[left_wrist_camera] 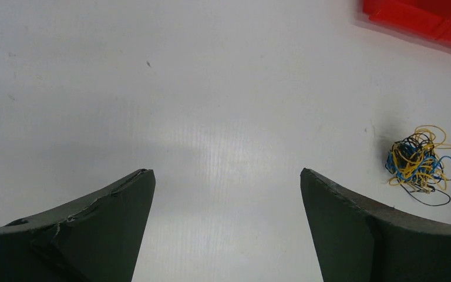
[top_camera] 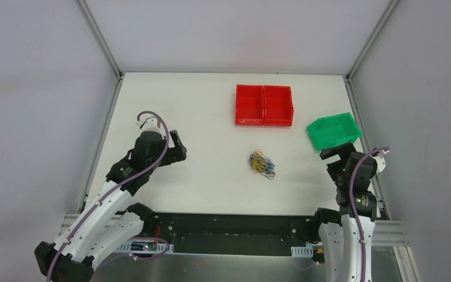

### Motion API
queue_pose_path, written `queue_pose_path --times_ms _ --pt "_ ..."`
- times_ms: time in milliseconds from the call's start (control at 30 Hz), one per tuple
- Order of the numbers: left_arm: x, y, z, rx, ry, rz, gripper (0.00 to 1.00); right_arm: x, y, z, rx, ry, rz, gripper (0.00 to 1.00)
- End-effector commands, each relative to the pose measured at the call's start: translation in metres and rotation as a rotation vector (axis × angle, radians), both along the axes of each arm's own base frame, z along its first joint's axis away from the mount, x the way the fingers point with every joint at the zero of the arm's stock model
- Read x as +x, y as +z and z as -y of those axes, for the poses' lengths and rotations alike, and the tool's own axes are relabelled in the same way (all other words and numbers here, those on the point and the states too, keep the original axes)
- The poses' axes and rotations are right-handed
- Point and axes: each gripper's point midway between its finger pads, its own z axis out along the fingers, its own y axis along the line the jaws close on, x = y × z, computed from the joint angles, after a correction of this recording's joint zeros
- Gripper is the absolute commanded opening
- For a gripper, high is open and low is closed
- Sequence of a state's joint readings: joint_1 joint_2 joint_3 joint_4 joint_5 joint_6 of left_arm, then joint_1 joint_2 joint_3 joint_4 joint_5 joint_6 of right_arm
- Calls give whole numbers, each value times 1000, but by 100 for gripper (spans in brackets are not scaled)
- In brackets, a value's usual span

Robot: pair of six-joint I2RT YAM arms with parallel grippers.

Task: Untangle the cables
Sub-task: Untie the cable.

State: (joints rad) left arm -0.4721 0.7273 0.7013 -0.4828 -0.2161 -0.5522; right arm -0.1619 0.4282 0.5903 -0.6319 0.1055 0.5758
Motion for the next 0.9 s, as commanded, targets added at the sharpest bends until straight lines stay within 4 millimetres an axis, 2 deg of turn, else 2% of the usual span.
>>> queue_pose_path --times_ms 0,167,300,433,500,567,733,867 --pt "5 1 10 -22 -37 27 99 5 4 5 -23 -15 1 100" --pt "4 -8 19 -48 -94 46 99 6 -9 16 -32 -72 -87 100" --pt "4 -18 34 -98 -157 64 99 16 -14 -1 -5 45 -107 99" --pt "5 -26 58 -179 -251 70 99 28 -9 -37 74 268 -95 99" --pt "4 -26 79 -236 -351 77 99 32 -6 -56 102 382 -85 93" --pt "7 -23 91 -270 -391 84 99 34 -3 -75 104 484 -80 89" --pt "14 -23 105 -276 -441 77 99 36 -4 -122 57 693 -82 89" --pt "16 -18 118 -295 -501 75 99 33 -17 -150 60 803 -111 78"
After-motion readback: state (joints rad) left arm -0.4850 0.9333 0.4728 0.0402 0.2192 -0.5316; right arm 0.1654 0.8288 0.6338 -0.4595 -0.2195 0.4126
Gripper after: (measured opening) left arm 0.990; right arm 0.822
